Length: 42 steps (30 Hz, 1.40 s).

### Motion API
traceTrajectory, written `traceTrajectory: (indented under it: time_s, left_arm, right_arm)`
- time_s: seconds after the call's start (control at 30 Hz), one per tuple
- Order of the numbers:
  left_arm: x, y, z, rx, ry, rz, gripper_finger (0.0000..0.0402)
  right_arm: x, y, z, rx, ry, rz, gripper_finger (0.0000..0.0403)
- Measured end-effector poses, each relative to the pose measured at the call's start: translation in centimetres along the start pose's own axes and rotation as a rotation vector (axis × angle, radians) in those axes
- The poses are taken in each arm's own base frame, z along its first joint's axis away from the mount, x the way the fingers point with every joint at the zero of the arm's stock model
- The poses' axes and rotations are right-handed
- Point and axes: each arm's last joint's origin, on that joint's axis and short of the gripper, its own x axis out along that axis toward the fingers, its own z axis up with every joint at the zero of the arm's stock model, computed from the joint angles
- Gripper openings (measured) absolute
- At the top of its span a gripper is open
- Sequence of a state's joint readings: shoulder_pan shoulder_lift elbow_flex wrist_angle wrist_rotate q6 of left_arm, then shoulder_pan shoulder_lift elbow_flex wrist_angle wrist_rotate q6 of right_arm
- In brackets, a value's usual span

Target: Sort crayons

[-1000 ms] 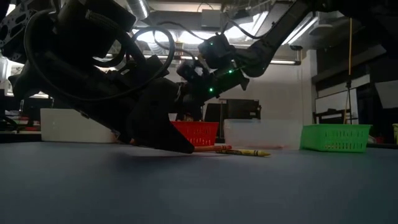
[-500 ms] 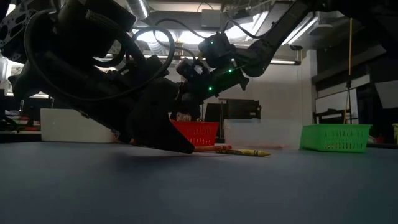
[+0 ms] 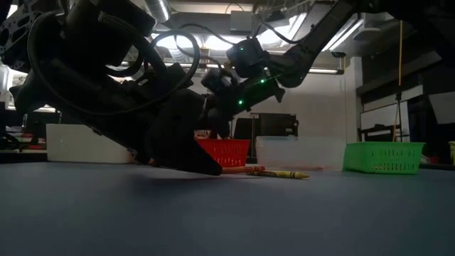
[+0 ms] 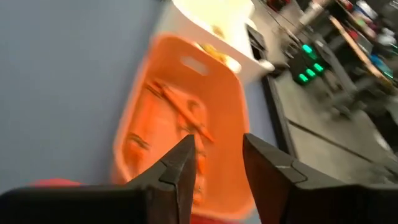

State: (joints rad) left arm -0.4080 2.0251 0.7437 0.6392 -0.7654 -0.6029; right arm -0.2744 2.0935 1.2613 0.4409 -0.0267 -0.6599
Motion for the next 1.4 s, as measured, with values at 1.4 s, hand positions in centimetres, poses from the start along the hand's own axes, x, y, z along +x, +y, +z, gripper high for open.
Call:
traceTrajectory:
  time_s: [1.4]
  left_arm:
    - [0.1, -0.1, 0.3, -0.02, -0.019, -0.011, 0.0005]
  right_arm:
    - [-28.0, -1.4, 6.8, 0.323, 0.431, 0.261, 0.0131]
